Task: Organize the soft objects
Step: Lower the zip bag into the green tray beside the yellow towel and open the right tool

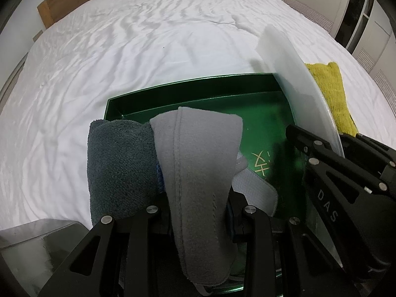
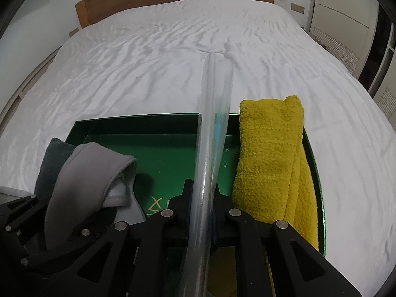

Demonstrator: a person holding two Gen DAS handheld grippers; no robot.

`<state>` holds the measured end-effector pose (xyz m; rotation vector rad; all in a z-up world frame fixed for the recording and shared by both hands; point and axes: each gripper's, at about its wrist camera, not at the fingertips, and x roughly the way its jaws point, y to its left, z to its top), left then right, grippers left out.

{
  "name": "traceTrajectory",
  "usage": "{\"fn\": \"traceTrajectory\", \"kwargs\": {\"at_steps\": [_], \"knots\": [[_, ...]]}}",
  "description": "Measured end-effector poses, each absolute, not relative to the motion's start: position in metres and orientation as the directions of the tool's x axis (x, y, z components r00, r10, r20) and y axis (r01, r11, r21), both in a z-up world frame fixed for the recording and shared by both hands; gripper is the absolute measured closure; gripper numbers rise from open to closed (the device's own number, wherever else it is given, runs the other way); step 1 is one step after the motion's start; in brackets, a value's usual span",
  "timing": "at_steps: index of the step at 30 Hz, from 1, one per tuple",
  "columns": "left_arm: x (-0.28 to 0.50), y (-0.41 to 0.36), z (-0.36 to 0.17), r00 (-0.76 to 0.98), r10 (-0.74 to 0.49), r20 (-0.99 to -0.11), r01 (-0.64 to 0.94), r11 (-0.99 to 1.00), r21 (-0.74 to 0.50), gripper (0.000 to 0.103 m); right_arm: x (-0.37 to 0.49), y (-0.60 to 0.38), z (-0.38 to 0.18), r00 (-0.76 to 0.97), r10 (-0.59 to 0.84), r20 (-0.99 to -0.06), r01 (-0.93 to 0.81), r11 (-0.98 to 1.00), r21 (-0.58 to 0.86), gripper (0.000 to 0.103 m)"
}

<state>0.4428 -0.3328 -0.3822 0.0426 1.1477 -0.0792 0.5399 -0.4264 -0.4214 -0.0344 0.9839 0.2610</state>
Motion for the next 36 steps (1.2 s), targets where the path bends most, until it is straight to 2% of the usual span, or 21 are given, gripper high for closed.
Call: {"fn": "traceTrajectory", "kwargs": {"at_steps": [9,14,26,36], "knots": [[0.443,-0.333,-0.382,0.409,-0.040,-0.912,0.092,0.996,-0.003,0.076,0.540,-0.419,-0.423,0.525,0.170,-0.834,-0.296,0.955,0.008,0.089],[0.444,-0.333,-0.381,0.408,-0.041,-0.912,0.091,0.996,-0.004,0.076,0.540,-0.422,-0.420,0.535,0.184,-0.825,-0.285,0.958,0.029,0.070],[0.444,-0.334,-0.381,0.412,-0.038,-0.910,0.097,0.995,0.002,0.076,0.538,-0.425,-0.418,0.532,0.191,-0.825,-0.287,0.957,0.036,0.068],[0.442,-0.334,-0.381,0.417,-0.041,-0.908,0.101,0.995,0.001,0.076,0.531,-0.409,-0.415,0.575,0.154,-0.803,-0.373,0.923,-0.090,0.068]]}}
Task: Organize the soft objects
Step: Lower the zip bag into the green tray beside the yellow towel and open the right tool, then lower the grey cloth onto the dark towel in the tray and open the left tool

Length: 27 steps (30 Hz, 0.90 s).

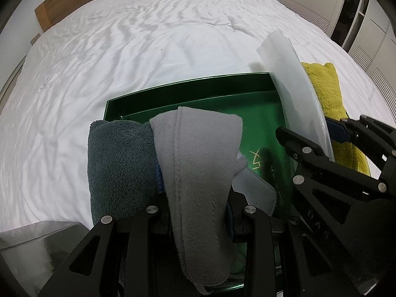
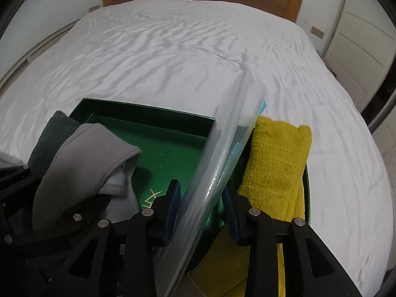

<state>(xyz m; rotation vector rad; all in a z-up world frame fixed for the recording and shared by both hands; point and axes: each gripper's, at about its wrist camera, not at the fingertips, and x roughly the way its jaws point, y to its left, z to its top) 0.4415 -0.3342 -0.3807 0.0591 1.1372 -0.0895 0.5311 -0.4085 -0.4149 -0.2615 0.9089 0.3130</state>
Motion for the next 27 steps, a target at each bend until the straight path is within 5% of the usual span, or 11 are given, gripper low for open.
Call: {"fn": "traceTrajectory", "kwargs": {"at_steps": [10,27], "knots": [[0.442,-0.335,-0.380,0.418,-0.042,-0.908,0.096,0.995,-0.002,0.076,0.530,-0.411,-0.416,0.569,0.168,-0.805,-0.366,0.928,-0.064,0.068],[0.434,-0.340,-0.367,0.450,-0.055,-0.892,0.111,0.994,-0.005,0.076,0.525,-0.419,-0.401,0.587,0.172,-0.791,-0.324,0.945,-0.034,0.052]]}}
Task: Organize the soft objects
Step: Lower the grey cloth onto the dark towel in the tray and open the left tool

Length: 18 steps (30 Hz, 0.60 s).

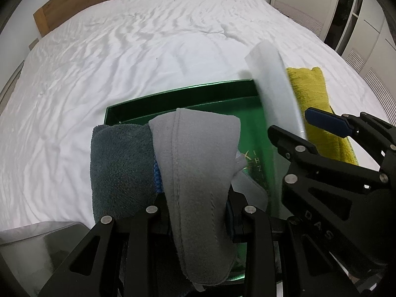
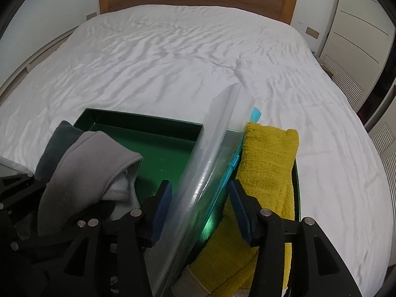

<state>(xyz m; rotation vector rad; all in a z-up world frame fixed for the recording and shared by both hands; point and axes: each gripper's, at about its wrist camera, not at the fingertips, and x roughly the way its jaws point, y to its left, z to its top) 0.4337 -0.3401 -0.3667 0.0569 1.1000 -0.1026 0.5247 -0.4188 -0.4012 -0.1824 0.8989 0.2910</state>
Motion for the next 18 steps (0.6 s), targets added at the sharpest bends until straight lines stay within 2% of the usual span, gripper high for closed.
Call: {"fn": "traceTrajectory", "kwargs": {"at_steps": [10,18], "knots": [[0.430,-0.344,-0.354,0.471,-0.072,-0.879,0.114,0.993,-0.020,0.075,0.515,-0.420,-0.386,0.612,0.165,-0.773,-0.313,0.949,-0.046,0.046],[0.423,-0.346,-0.339,0.499,-0.074,-0.863,0.115,0.993,-0.019,0.069,0.506,-0.425,-0.373,0.629,0.170,-0.759,-0.298,0.954,-0.034,0.042]]}}
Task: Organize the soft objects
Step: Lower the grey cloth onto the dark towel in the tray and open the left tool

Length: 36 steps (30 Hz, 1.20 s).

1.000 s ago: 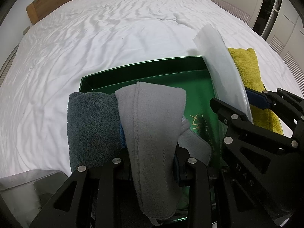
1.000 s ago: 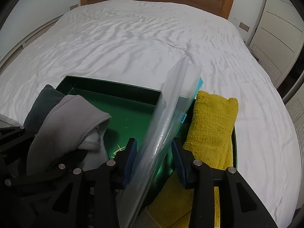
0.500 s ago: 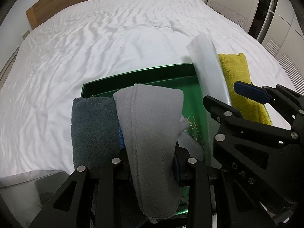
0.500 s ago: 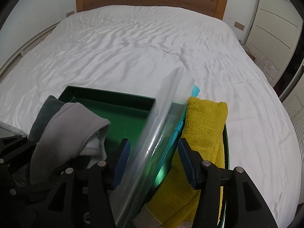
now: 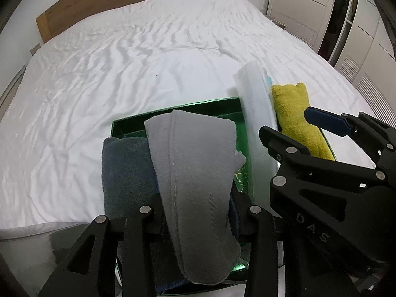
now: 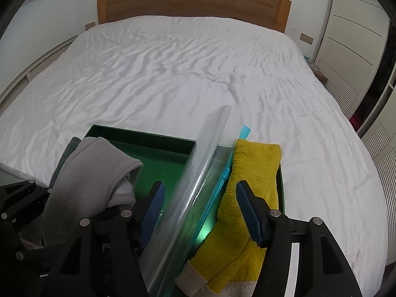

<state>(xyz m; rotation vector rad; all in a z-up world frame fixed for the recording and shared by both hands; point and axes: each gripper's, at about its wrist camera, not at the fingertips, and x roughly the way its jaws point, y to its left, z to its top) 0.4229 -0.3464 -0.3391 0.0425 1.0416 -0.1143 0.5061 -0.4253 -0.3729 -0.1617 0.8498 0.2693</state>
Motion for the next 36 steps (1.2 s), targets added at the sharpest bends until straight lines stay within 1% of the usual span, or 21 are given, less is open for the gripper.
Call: {"fn": "traceTrajectory", "kwargs": {"at_steps": [4,9,11,14,17,29,32,36], "knots": [[0.419,-0.345,-0.328,0.520,-0.075,-0.851,0.112,0.994,-0.019,0.065,0.501,-0.427,-0.364,0.640,0.172,-0.749,-0.286,0.958,-0.024,0.039],[0.414,-0.344,-0.317,0.546,-0.071,-0.835,0.105,0.994,-0.016,0.061,0.494,-0.432,-0.354,0.651,0.181,-0.737,-0.271,0.962,-0.003,0.037],[0.414,-0.342,-0.314,0.551,-0.069,-0.832,0.101,0.995,-0.016,0.060,0.492,-0.433,-0.350,0.655,0.181,-0.734,-0.266,0.964,0.000,0.034],[0.414,-0.339,-0.310,0.559,-0.061,-0.827,0.091,0.996,-0.011,0.056,0.487,-0.434,-0.346,0.659,0.180,-0.731,-0.260,0.966,0.004,0.032],[0.412,-0.336,-0.307,0.566,-0.056,-0.823,0.080,0.997,-0.012,0.056,0.482,-0.435,-0.341,0.664,0.182,-0.725,-0.252,0.968,0.011,0.030],[0.401,-0.335,-0.298,0.576,-0.044,-0.816,0.086,0.996,0.007,0.055,0.454,-0.444,-0.320,0.684,0.138,-0.716,-0.211,0.978,-0.013,0.029],[0.400,-0.333,-0.298,0.578,-0.039,-0.815,0.083,0.996,0.012,0.052,0.448,-0.445,-0.316,0.687,0.125,-0.715,-0.198,0.980,-0.018,0.029],[0.401,-0.328,-0.297,0.579,-0.058,-0.813,0.086,0.996,-0.010,0.051,0.444,-0.443,-0.315,0.689,0.121,-0.715,-0.192,0.981,-0.019,0.028]]}}
